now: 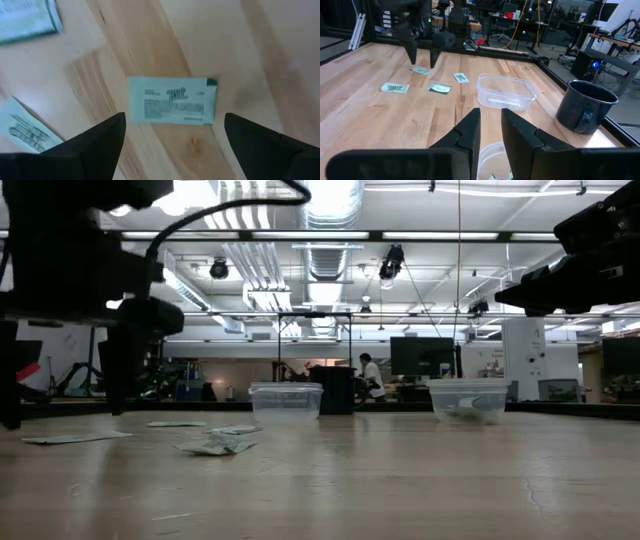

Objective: Pick and place items into bin
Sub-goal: Put the white stevia packet into the left transparent bin

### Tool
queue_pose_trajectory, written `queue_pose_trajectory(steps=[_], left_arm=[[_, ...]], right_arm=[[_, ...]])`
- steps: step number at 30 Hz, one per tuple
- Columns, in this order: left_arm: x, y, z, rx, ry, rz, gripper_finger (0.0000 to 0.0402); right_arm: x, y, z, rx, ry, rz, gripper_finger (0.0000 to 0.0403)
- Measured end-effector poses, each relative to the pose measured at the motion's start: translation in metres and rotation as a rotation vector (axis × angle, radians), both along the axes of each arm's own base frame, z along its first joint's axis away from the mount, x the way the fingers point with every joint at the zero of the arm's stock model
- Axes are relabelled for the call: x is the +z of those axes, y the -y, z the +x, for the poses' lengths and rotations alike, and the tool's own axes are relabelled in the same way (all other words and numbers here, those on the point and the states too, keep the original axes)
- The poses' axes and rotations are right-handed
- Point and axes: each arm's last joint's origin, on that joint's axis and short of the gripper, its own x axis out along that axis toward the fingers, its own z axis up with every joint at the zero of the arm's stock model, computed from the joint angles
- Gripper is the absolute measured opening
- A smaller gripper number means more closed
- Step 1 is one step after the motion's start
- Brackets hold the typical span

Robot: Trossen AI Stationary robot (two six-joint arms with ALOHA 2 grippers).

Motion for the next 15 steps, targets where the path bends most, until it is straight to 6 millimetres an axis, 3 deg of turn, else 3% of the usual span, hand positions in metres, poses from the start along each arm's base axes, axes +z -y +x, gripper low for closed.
queue_pose_trajectory(steps=[5, 15], left_arm=[[-0.0095, -0.0027, -0.0002, 0.008, -0.016, 0.005, 0.0321], [-0.007, -0.0057, 0.0047, -0.015, 0.025, 0.005, 0.0321]], right_arm=[[0.0, 0.0, 0.0, 0.0, 0.0, 0.0, 0.0073], [0.0, 0.0, 0.0, 0.0, 0.0, 0.0, 0.0085]])
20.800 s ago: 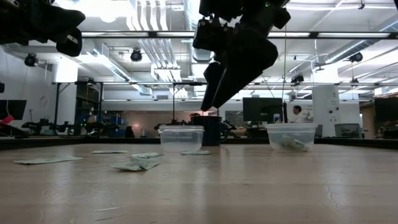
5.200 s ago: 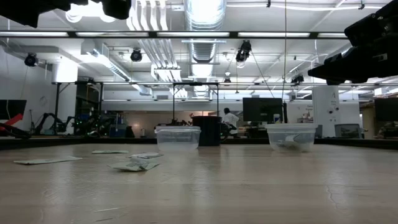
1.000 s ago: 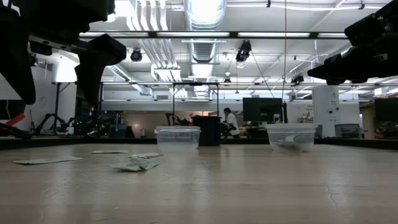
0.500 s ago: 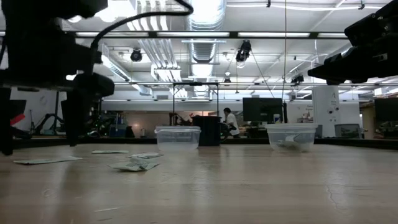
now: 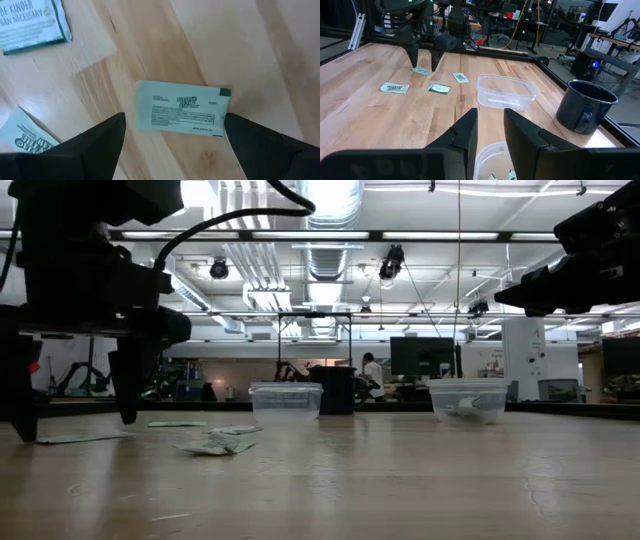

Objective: Pick and place items into bin
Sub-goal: Put the white stevia packet into the left transparent bin

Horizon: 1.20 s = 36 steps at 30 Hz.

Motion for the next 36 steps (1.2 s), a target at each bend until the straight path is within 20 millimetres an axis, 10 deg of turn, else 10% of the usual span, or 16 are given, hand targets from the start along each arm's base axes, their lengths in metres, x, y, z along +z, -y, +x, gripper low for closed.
queue_pose_trajectory(steps=[26, 36], left_arm=[[-0.03, -0.01, 0.017, 0.018, -0.09, -0.098, 0.0318], [-0.028, -0.01, 0.018, 0.027, -0.073, -0.102, 0.0261]], right_arm=[[0.0, 0.0, 0.0, 0.001, 0.0, 0.0, 0.0079], [0.0, 0.0, 0.0, 0.001, 0.0, 0.0, 0.0086]])
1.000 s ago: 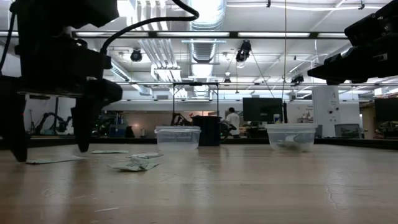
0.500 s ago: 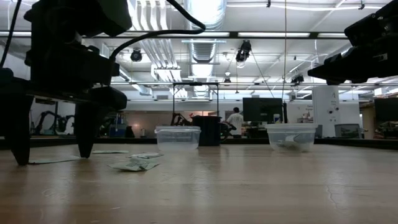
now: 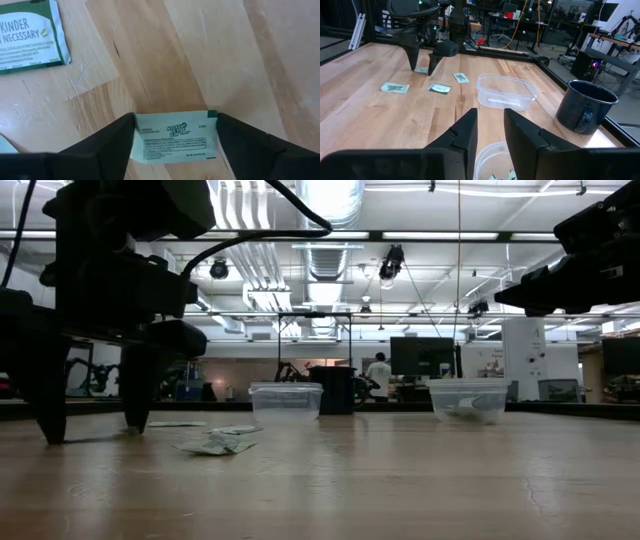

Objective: Pick and place items into bin
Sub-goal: Put the white stevia packet into the left transparent bin

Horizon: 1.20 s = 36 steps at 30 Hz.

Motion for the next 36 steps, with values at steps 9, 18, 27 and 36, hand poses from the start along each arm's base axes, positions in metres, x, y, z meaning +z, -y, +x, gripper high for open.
queue_pose_trajectory(steps=[9, 18, 27, 36], left_arm=[[0.0, 0.0003, 0.0009, 0.0, 0.014, 0.008, 0.019], [0.0, 0.0006, 0.0013, -0.001, 0.018, 0.007, 0.0096], [0.0, 0.0009, 0.0011, -0.003, 0.011, -0.003, 0.0006], [0.0047, 0.0008, 0.0006, -0.003, 0.016, -0.006, 0.0002]], right_arm=[[0.0, 0.0, 0.0, 0.0, 0.0, 0.0, 0.0072], [0.0, 0.0, 0.0, 0.0, 0.0, 0.0, 0.0073], [0.0, 0.0, 0.0, 0.0, 0.0, 0.0, 0.0084], [0.0, 0.0, 0.0, 0.0, 0.0, 0.0, 0.0073]])
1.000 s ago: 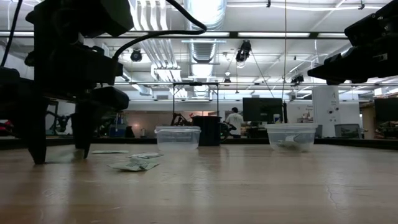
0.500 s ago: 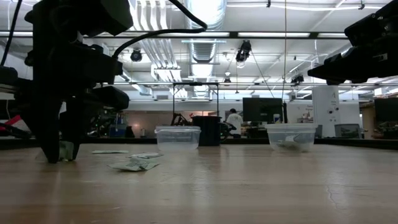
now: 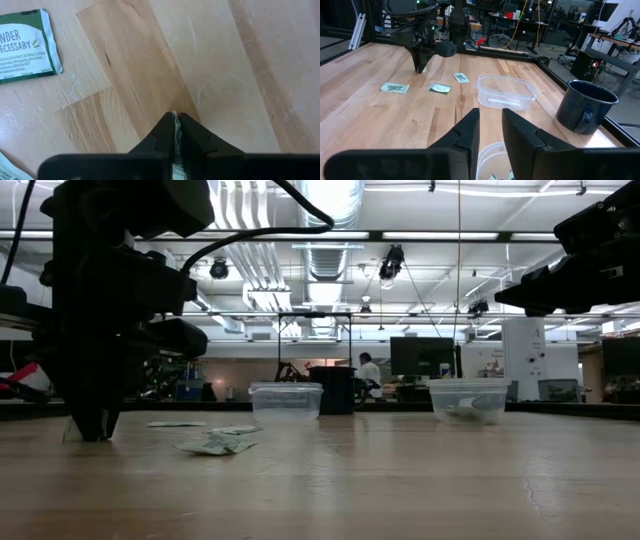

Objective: Pick and place items into bin
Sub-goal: Put the white stevia packet into the left transparent bin

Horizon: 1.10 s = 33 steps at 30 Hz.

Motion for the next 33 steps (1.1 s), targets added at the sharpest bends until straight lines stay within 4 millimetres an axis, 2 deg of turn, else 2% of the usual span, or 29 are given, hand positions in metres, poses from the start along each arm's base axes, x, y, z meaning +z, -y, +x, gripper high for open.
queue_pose_trajectory(steps=[7, 11, 18, 24, 33], left_arm=[[0.024, -0.001, 0.002, 0.01, 0.08, 0.023, 0.0001], [0.045, -0.004, 0.004, 0.047, 0.208, 0.097, 0.0001], [0.067, -0.01, 0.006, 0.1, 0.38, 0.165, 0.0], [0.076, -0.012, 0.017, 0.116, 0.594, 0.178, 0.0], [0.075, -0.028, 0.03, 0.141, 0.841, 0.187, 0.0]], right_arm=[[0.0, 0.0, 0.0, 0.0, 0.0, 0.0, 0.0069], [0.0, 0.0, 0.0, 0.0, -0.001, 0.0, 0.0074], [0.0, 0.0, 0.0, -0.001, -0.001, 0.0, 0.0083], [0.0, 0.0, 0.0, 0.0, -0.001, 0.0, 0.0081], [0.0, 0.0, 0.0, 0.0, -0.001, 0.0, 0.0068]])
